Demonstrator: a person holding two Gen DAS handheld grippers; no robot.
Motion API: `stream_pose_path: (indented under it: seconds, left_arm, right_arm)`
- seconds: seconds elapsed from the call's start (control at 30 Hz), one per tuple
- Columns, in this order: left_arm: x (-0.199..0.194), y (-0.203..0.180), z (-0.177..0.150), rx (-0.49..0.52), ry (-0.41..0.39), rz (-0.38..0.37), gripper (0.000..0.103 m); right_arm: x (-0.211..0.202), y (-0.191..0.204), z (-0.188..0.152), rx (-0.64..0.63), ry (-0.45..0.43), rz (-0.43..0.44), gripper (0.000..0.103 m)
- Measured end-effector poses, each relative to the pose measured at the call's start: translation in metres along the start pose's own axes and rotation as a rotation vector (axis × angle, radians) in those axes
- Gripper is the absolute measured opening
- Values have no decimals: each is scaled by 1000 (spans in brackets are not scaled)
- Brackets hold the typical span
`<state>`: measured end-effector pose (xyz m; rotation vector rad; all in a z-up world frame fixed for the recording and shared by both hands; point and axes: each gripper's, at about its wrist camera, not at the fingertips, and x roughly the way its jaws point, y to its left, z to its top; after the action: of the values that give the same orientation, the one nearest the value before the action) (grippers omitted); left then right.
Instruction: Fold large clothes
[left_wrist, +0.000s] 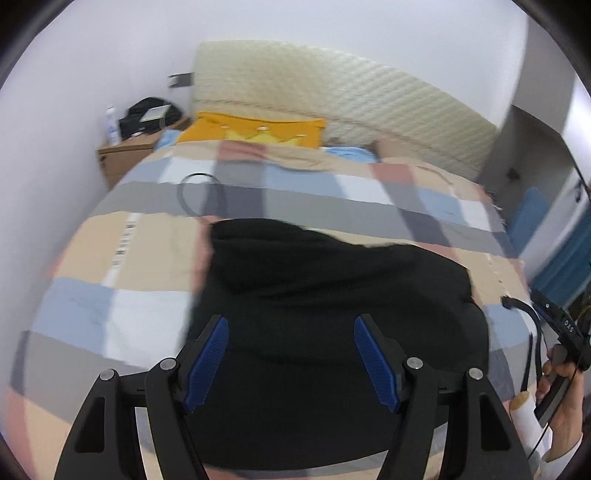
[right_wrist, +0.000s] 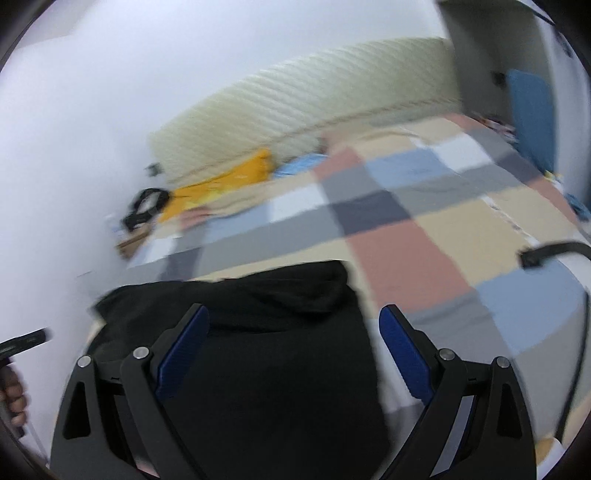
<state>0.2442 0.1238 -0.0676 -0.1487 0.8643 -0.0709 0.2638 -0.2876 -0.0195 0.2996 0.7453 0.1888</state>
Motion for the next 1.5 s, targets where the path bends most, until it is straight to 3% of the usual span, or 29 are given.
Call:
stream_pose_path:
  seconds: [0.1, 0.37, 0.73, 1.07, 1.3, 1.5]
  left_arm:
    - [20, -33, -14, 66, -27, 33, 70]
    - [78, -87, -40, 164, -54, 81, 70]
    - [142, -92, -7, 120, -13, 90, 70]
    - [200, -89, 32, 136, 66, 116, 70]
    - [214, -80, 27, 127, 90, 86, 73]
    - [224, -87, 20, 169, 81, 122, 77]
  right_arm:
    - [9, 26, -17, -62, 49, 74, 94]
    - [70, 42, -59, -64, 160, 125, 92]
    - [134, 40, -49, -124, 114, 88, 93]
    - [197, 47, -16, -166, 220, 84, 93]
    - [218, 54, -22, -230, 245, 56, 94]
    - [225, 49, -32, -218, 226, 45, 98]
